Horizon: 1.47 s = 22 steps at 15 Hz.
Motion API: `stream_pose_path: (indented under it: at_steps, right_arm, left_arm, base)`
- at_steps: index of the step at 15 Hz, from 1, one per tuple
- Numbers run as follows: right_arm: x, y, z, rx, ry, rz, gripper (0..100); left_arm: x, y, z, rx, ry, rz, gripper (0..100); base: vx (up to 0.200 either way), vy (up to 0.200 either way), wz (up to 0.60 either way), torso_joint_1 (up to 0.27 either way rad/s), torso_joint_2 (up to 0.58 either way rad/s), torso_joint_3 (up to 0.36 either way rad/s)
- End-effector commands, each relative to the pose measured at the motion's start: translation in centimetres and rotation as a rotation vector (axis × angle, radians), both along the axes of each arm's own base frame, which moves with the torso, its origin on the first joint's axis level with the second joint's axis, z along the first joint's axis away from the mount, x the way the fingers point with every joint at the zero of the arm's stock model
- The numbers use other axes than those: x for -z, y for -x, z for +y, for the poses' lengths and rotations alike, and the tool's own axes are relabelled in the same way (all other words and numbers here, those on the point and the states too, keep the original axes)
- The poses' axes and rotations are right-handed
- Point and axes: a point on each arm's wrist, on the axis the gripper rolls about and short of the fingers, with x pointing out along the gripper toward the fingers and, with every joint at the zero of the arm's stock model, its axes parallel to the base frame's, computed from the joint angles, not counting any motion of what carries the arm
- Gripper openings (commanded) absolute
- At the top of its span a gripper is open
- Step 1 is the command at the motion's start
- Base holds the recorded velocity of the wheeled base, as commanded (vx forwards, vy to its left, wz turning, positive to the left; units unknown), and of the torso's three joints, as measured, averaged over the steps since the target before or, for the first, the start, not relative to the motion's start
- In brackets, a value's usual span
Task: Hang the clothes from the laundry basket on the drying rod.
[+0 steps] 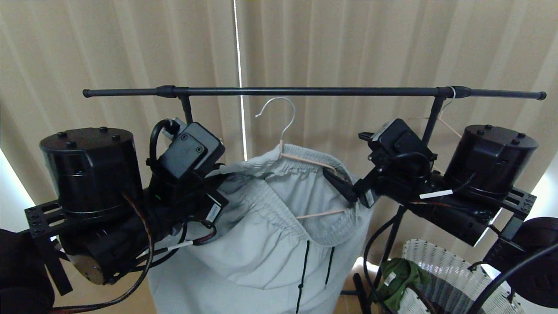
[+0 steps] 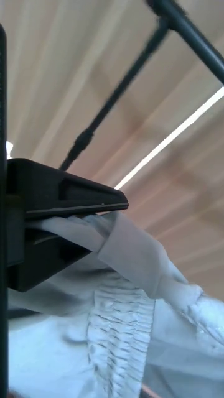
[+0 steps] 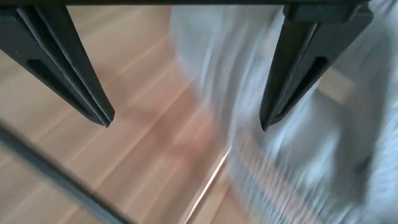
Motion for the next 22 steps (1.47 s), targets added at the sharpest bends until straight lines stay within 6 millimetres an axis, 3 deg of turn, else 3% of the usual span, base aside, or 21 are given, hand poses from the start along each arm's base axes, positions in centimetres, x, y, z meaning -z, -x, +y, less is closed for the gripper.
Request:
stream_pose_path:
  at_steps: [1,9,10,22]
  right_arm:
    - [0.60,-1.24,0.82,-0.001,0.031,0.009,100]
    - [1.38,-1.84,1.27,-0.005,0.052,0.034,100]
    - [1.33,-1.82,1.26,-0.003,0.051,0.033,0]
    - [1.14,-1.72,1.25,-0.003,0.044,0.025,0]
  left_arm:
    - [0.18,0.28,-0.61,0.048,-0.028,-0.005,0]
    - [0.06,0.58,-1.05,0.126,-0.050,-0.034,0]
    - [0.06,0.58,-1.05,0.126,-0.051,-0.035,0]
    - [0.77,0.72,-0.68,0.115,-0.028,-0.042,0]
  base:
    - [0.000,0.000,0.00,0.000,0.00,0.000]
    - [0.000,0.000,0.00,0.000,0.00,0.000]
    - [0.000,0.000,0.00,0.000,0.00,0.000]
    - [0.000,0.000,0.00,0.000,0.00,0.000]
